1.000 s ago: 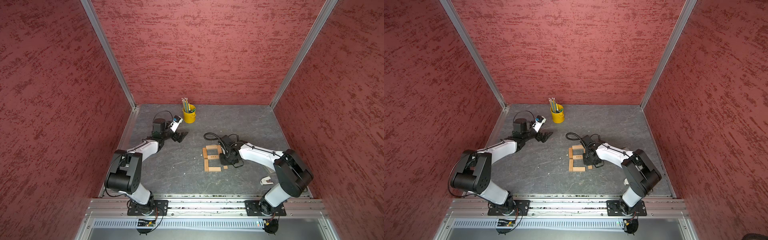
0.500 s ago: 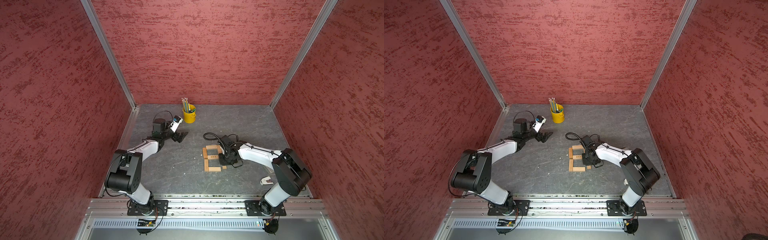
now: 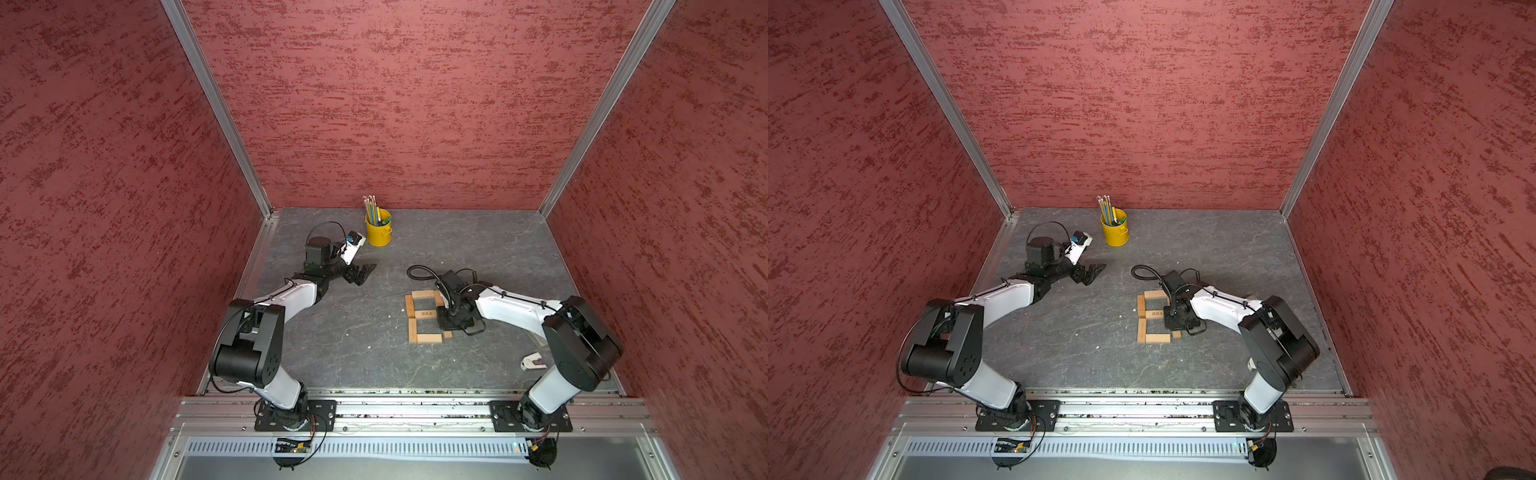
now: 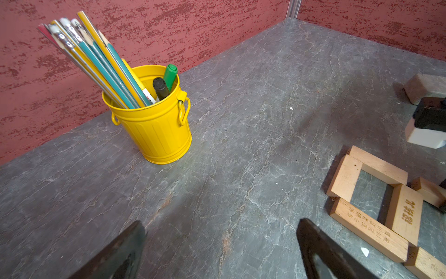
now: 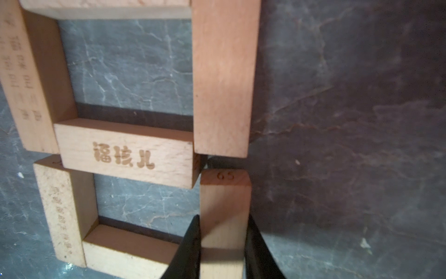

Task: Assemble the number 8 with building blocks
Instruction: Assemble the building block at the center of the board.

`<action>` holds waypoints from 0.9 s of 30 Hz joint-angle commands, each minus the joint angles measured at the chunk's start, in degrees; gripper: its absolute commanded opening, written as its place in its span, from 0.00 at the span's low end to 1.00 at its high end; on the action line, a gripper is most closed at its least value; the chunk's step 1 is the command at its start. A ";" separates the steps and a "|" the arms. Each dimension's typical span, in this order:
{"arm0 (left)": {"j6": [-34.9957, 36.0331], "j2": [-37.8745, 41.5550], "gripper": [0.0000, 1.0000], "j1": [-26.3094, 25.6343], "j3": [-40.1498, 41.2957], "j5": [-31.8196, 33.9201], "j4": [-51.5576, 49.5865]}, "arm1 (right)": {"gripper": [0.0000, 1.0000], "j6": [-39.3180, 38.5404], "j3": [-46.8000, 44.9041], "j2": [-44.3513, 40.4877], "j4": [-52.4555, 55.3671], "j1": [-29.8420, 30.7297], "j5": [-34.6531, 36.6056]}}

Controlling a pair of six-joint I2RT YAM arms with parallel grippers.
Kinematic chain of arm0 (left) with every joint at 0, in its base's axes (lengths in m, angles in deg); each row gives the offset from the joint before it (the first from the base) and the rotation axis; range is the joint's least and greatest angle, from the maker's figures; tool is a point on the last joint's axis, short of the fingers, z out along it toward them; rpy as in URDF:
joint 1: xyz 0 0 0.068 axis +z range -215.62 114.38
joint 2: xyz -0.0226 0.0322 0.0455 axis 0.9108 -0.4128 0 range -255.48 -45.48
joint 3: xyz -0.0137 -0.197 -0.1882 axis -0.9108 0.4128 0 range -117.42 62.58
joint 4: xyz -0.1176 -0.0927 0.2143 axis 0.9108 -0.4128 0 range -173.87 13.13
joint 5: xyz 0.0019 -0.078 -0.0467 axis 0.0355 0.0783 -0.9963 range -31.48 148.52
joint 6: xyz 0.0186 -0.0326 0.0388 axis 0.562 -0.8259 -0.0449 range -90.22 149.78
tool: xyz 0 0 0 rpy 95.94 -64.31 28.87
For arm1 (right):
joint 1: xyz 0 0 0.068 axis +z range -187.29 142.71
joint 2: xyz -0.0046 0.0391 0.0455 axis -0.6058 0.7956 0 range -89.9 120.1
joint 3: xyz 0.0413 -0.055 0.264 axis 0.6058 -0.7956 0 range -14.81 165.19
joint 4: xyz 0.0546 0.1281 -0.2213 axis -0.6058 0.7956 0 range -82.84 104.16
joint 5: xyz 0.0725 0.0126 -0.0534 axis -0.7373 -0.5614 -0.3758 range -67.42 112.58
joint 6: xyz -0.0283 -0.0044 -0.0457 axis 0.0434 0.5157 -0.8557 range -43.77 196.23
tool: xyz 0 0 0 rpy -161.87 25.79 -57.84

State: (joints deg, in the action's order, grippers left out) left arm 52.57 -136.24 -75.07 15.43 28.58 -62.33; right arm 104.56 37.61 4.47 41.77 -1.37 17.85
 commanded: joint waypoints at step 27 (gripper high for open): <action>0.59 -0.29 0.99 -0.30 -1.10 -0.47 -0.55 | 0.44 1.19 -2.66 5.75 -4.21 1.21 -2.52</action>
State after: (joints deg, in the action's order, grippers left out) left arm 52.59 -136.24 -75.07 15.43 28.58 -62.35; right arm 105.55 37.77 5.04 41.18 -0.69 16.97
